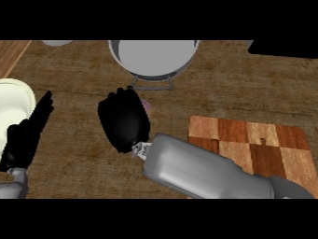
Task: Pick the can from the cutting board and place it in the pot
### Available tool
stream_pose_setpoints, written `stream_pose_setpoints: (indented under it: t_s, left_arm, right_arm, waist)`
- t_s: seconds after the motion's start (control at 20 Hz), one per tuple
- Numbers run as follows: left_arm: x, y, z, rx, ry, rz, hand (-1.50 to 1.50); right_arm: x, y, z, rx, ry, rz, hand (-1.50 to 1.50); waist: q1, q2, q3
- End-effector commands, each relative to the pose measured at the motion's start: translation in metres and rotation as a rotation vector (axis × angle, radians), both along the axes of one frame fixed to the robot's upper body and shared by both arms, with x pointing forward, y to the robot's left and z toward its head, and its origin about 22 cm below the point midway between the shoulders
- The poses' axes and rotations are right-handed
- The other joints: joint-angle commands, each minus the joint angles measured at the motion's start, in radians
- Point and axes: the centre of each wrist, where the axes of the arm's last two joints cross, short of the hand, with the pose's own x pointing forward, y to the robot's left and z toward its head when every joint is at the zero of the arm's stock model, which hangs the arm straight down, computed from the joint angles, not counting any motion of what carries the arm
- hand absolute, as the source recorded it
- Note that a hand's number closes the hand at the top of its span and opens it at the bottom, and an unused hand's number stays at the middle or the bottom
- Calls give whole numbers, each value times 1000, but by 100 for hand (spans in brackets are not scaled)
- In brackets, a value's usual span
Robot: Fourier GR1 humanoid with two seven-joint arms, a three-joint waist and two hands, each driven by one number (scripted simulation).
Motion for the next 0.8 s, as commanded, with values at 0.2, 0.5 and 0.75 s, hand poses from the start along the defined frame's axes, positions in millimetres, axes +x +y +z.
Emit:
stream_pose_setpoints:
  t_s: [0.2,0.5,0.75]
  left_arm:
    - [-6,15,-13,-4,14,35,0]
    - [-1,5,-8,-11,3,37,0]
    - [-2,12,-4,20,-2,38,0]
  right_arm:
    - [-2,24,48,317,-244,-6,150]
    - [23,30,69,479,-240,-22,150]
    - [61,26,87,516,-263,-24,150]
  waist:
    - [-12,-2,-1]
    - [-28,-1,-1]
    - [-31,2,-1]
